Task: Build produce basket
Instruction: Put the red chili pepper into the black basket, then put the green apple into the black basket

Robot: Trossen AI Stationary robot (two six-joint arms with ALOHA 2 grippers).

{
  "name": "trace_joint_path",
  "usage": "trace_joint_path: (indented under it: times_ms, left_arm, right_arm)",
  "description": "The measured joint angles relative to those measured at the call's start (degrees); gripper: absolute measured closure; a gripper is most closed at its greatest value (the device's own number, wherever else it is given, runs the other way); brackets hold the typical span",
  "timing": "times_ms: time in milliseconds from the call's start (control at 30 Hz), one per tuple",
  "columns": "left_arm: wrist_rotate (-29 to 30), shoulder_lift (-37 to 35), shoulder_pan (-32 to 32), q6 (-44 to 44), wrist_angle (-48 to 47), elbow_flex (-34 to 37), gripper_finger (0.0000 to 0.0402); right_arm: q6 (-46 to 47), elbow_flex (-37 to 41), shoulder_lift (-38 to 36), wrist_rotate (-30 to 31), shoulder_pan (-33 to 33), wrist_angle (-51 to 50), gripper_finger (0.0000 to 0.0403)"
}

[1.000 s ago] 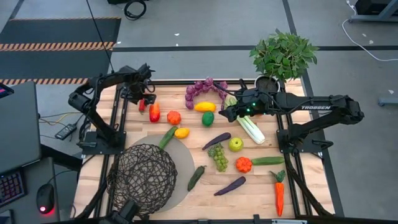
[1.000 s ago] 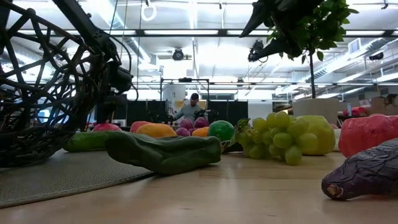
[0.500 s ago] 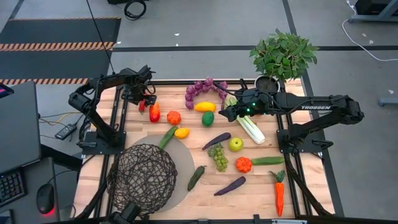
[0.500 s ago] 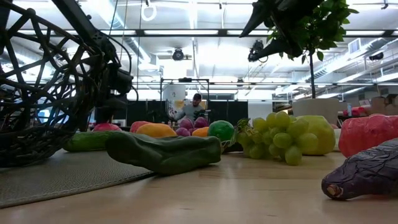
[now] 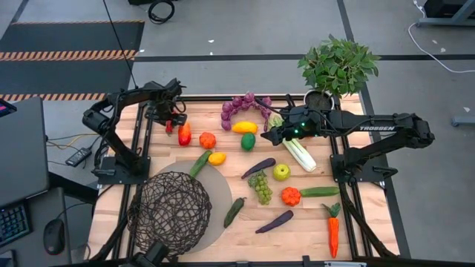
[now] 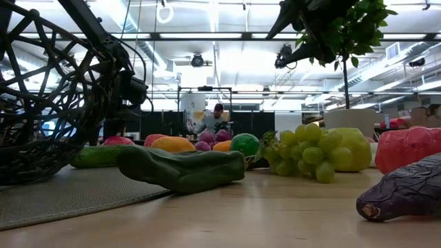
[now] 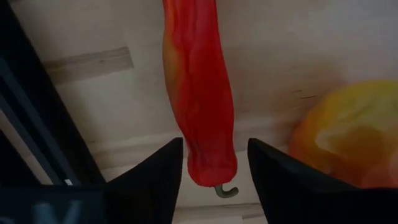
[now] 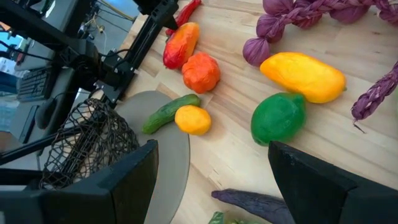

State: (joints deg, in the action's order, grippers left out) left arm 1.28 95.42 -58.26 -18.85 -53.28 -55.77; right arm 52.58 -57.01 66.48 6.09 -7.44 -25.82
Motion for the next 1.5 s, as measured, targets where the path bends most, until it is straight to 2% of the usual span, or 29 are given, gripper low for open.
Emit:
trace_joint_path:
  times_ms: [633, 1000, 1233, 1500]
  left_arm:
    - [0.48, 0.37, 0.37, 0.26, 0.02, -0.02, 0.0287]
    - [-5.11, -0.26, 0.43, 0.62, -4.03, -0.02, 0.0309]
    - [-5.41, -6.56, 1.01, 0.0, -4.41, -0.84, 0.0313]
    - [-5.56, -17.74, 4.13, -0.65, -11.34, -6.32, 0.0328]
  right_arm:
    - [-0.11, 0.0, 0.0, -0.33, 0.0, -0.02, 0.0096]
    - [-2.89, 0.0, 0.0, -0.31, -0.02, -0.02, 0.0096]
    - [-3.67, 0.0, 0.0, -0.26, -0.09, -0.04, 0.0096]
    - [-6.53, 0.0, 0.0, 0.36, -0.31, -0.04, 0.0096]
